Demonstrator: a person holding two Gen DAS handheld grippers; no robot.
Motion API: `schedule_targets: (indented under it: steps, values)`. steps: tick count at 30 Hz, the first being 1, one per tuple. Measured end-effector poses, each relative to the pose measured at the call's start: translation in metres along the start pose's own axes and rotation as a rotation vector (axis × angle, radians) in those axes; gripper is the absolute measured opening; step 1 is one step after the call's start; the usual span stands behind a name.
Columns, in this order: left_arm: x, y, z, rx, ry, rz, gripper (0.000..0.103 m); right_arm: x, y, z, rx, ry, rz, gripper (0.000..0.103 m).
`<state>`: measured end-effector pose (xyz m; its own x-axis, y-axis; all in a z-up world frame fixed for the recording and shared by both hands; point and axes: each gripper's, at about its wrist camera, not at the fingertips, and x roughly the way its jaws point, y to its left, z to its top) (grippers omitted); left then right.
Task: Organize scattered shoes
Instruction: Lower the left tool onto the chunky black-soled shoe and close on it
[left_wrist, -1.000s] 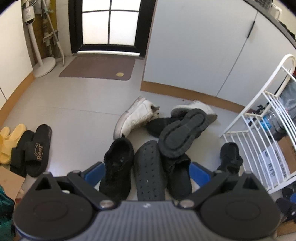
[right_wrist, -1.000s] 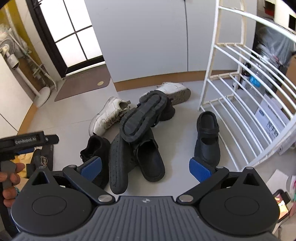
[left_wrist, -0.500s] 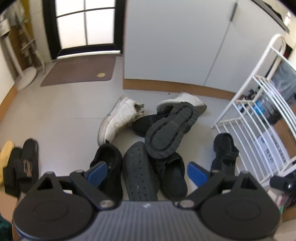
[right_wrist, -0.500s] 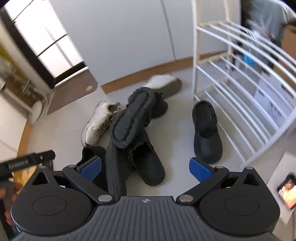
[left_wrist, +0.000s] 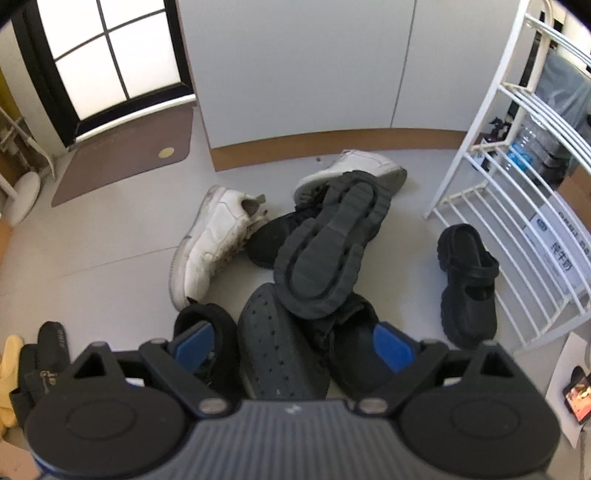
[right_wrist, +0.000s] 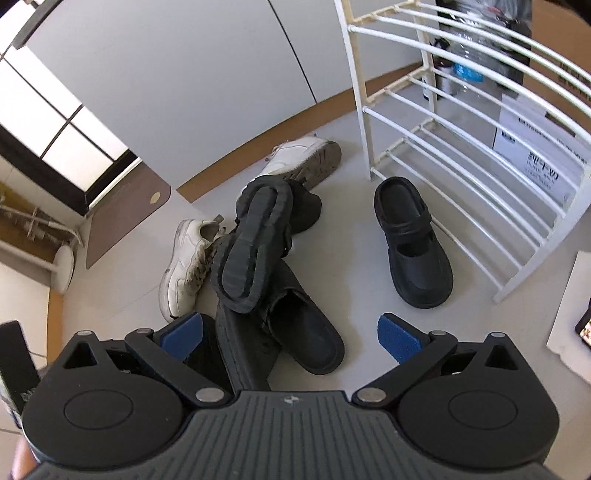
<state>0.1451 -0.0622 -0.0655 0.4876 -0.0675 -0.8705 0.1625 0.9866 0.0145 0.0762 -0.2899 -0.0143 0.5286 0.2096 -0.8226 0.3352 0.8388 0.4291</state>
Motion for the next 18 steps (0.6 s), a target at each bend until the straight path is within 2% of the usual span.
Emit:
schedule_targets:
  steps: [3, 9, 14, 18]
  values:
    - [0.006, -0.003, 0.008, -0.003, -0.011, -0.016, 0.098, -0.003, 0.002, 0.011, -0.037, -0.031, 0.010, 0.103]
    - [0.016, -0.013, 0.022, 0.052, -0.027, -0.025, 0.102, -0.005, -0.009, 0.013, -0.073, -0.023, -0.019, 0.103]
    - [0.032, -0.008, 0.028, 0.010, -0.005, -0.036, 0.102, -0.002, -0.015, 0.017, -0.100, -0.034, -0.026, 0.103]
    - [0.049, -0.008, 0.032, 0.016, 0.016, -0.034, 0.102, 0.003, -0.013, 0.026, -0.090, -0.027, -0.006, 0.103]
